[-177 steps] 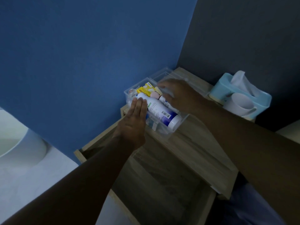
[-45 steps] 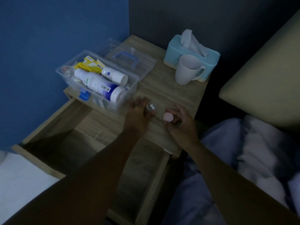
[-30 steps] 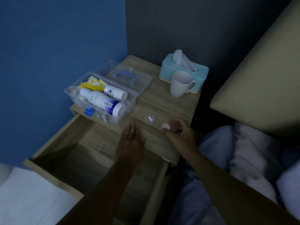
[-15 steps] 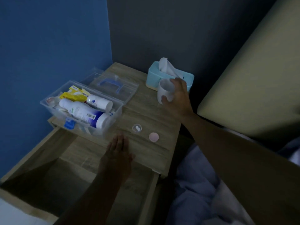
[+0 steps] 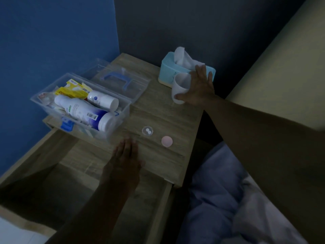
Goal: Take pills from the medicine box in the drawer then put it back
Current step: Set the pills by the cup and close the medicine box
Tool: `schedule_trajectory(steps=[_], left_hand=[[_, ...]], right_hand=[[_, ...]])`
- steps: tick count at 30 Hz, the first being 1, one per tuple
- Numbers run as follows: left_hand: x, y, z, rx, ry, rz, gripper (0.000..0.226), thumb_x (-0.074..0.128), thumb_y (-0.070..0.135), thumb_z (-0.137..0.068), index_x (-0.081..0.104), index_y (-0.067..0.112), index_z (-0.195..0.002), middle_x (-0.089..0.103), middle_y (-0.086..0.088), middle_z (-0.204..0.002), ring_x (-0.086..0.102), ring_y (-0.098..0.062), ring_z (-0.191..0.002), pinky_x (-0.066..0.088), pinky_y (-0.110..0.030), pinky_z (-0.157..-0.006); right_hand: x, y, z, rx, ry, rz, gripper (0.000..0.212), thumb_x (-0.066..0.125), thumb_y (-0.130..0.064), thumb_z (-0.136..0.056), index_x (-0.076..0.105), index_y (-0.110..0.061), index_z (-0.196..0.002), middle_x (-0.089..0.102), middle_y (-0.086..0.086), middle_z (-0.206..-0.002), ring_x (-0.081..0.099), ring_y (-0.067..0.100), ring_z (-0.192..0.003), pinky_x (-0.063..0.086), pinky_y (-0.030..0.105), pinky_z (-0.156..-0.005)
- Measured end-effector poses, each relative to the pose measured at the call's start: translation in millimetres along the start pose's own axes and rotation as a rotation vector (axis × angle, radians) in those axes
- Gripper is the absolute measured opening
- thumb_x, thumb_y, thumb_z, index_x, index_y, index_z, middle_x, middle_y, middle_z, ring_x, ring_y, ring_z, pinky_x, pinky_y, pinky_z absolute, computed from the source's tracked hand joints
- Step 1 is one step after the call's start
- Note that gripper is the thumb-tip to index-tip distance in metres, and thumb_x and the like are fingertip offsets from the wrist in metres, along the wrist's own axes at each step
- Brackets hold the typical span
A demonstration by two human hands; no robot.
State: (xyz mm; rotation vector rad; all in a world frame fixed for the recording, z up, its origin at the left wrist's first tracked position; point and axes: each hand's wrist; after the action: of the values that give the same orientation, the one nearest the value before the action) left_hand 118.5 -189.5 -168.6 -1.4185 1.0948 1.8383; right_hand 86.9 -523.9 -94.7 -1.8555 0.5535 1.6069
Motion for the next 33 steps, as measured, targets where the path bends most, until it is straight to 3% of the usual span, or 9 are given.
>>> schedule_trajectory(steps=[3,5,7,10,14,19,24,30,33], left_hand=[[1.1,0.1,0.1,0.014,0.026,-0.004,0.068,0.059,0.033,-0.091,0.037,-0.004,-0.145,0.037,-0.029,-0.150,0.036,-0.042,-0.140,0.030,-0.047,-0.114],[1.1,0.7,-0.3,0.000,-0.008,0.001,0.072,0.052,0.038,-0.094,0.026,0.002,-0.151,0.025,-0.025,-0.157,0.026,-0.037,-0.146,0.022,-0.044,-0.117],[2.6,-0.6,-1.5,-0.019,-0.038,0.005,0.074,0.041,0.044,-0.097,0.011,0.008,-0.155,0.011,-0.018,-0.163,0.013,-0.031,-0.151,0.012,-0.040,-0.120],[-0.2,0.7,-1.9,-0.026,-0.058,0.002,0.074,0.036,0.046,-0.098,0.004,0.010,-0.155,0.004,-0.016,-0.164,0.007,-0.029,-0.151,0.009,-0.038,-0.121],[-4.9,4.5,-1.2,-0.042,-0.085,-0.021,0.073,0.032,0.044,-0.100,0.000,0.010,-0.155,0.000,-0.016,-0.164,0.003,-0.028,-0.152,0.006,-0.038,-0.122],[-11.3,8.3,0.7,-0.062,-0.102,-0.015,0.072,0.032,0.043,-0.101,-0.001,0.010,-0.155,-0.002,-0.016,-0.164,0.001,-0.028,-0.152,0.005,-0.038,-0.122],[-12.7,10.6,2.1,-0.076,-0.105,-0.044,0.071,0.027,0.044,-0.101,-0.005,0.009,-0.155,-0.005,-0.016,-0.164,-0.002,-0.027,-0.152,0.003,-0.037,-0.123],[-11.7,8.7,2.5,-0.063,-0.092,-0.006,0.072,0.029,0.044,-0.101,-0.002,0.009,-0.155,-0.002,-0.015,-0.164,0.000,-0.028,-0.152,0.007,-0.039,-0.124],[-8.8,7.7,3.1,-0.058,-0.079,-0.015,0.072,0.029,0.044,-0.101,-0.003,0.009,-0.155,-0.003,-0.015,-0.164,-0.001,-0.027,-0.152,0.005,-0.038,-0.124]], right_hand=[[-3.4,-3.6,5.6,-0.030,0.082,-0.030,0.111,0.084,-0.059,-0.057,0.036,-0.011,-0.146,0.022,0.011,-0.160,0.003,0.033,-0.154,-0.003,0.045,-0.124],[-4.2,-8.0,14.3,-0.084,0.148,-0.105,0.102,0.089,-0.051,-0.056,0.044,-0.010,-0.138,0.040,0.011,-0.144,0.033,0.031,-0.141,0.025,0.045,-0.121],[-4.3,-14.7,24.9,-0.100,0.151,-0.231,0.096,0.089,-0.045,-0.060,0.044,-0.011,-0.138,0.045,0.009,-0.136,0.045,0.024,-0.127,0.041,0.040,-0.108],[-6.8,-26.5,40.1,-0.116,0.121,-0.344,0.094,0.089,-0.042,-0.065,0.043,-0.014,-0.142,0.048,0.006,-0.136,0.047,0.018,-0.122,0.041,0.029,-0.098],[-14.3,-42.7,60.3,-0.147,0.096,-0.391,0.090,0.092,-0.041,-0.060,0.049,-0.014,-0.135,0.053,0.004,-0.129,0.044,0.007,-0.109,0.040,0.027,-0.091],[-12.4,-54.3,82.8,-0.155,-0.002,-0.354,0.097,0.093,-0.042,-0.058,0.048,-0.015,-0.139,0.052,0.006,-0.132,0.050,0.019,-0.121,0.041,0.028,-0.092],[-7.2,-52.5,92.1,-0.125,-0.027,-0.339,0.091,0.093,-0.045,-0.053,0.053,-0.018,-0.130,0.054,0.003,-0.123,0.052,0.017,-0.112,0.038,0.027,-0.080],[-3.0,-48.8,99.0,-0.011,-0.030,-0.364,0.103,0.093,-0.047,-0.055,0.047,-0.016,-0.141,0.051,0.003,-0.134,0.049,0.019,-0.123,0.047,0.036,-0.097],[-3.5,-51.4,100.7,0.010,-0.034,-0.341,0.104,0.093,-0.048,-0.054,0.047,-0.017,-0.142,0.051,0.003,-0.135,0.049,0.019,-0.124,0.049,0.038,-0.099]])
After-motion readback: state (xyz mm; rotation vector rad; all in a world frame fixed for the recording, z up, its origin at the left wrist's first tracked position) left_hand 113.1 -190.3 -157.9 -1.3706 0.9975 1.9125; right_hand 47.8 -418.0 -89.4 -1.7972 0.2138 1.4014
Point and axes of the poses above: each hand's wrist, its own z-axis away from the middle knuckle, its own x-axis out of the palm, y = z × x
